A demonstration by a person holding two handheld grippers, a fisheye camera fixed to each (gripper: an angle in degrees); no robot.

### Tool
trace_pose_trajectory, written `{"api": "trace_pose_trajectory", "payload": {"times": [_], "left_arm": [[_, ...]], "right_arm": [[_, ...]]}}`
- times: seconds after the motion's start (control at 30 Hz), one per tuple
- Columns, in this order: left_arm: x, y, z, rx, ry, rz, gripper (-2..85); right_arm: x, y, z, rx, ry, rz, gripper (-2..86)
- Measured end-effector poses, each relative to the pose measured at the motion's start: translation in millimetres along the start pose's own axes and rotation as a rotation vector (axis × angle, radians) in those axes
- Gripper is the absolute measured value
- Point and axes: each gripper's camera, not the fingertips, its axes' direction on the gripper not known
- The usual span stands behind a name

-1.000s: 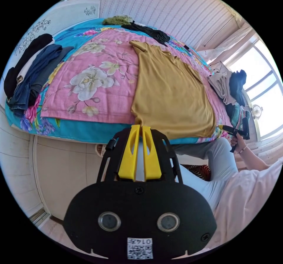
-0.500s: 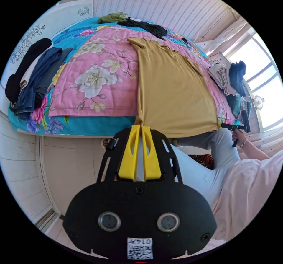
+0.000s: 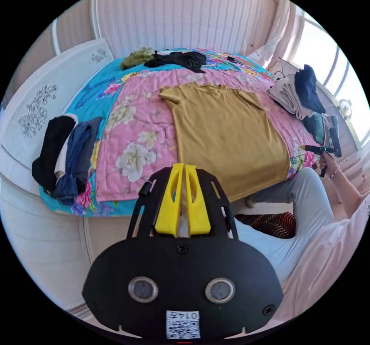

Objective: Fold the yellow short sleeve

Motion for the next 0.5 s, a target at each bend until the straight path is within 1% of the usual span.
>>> {"api": "trace_pose_trajectory", "payload": {"times": [0.07, 0.1, 0.17, 0.2, 0.27, 0.3, 0.37, 0.43, 0.5], "left_arm": [[36.0, -61.9, 30.4, 0.057, 0.058, 0.119, -0.8], [46.7, -79.5, 41.1, 0.076, 0.07, 0.146, -0.8], [93.4, -157.8, 94.0, 0.143, 0.167, 0.236, -0.3], [105.6, -178.8, 109.1, 0.152, 0.204, 0.251, 0.1], [155.7, -260.6, 171.5, 0.17, 0.323, 0.295, 2.1], [168.8, -279.6, 187.8, 0.172, 0.343, 0.308, 2.6], [218.0, -343.5, 253.8, 0.136, 0.364, 0.34, 5.1], [248.0, -377.1, 299.6, 0.082, 0.355, 0.339, 6.8], [269.9, -399.4, 340.7, -0.015, 0.362, 0.31, 7.0]], "right_arm": [[6.6, -14.9, -5.6, 0.076, -0.001, -0.011, 1.4], [11.1, -26.4, -5.9, 0.117, -0.007, -0.013, 1.6], [18.6, -45.5, -3.3, 0.182, -0.028, -0.007, 1.7], [23.5, -60.9, 0.4, 0.211, -0.044, -0.011, 1.8], [30.8, -86.6, 7.8, 0.241, -0.047, -0.017, 1.8], [35.5, -104.3, 13.9, 0.251, -0.038, -0.019, 1.8], [43.1, -129.4, 24.2, 0.25, -0.024, -0.011, 1.7], [54.7, -152.4, 34.6, 0.27, -0.033, 0.034, 1.7], [60.7, -162.8, 38.7, 0.276, -0.059, 0.068, 1.7]]}}
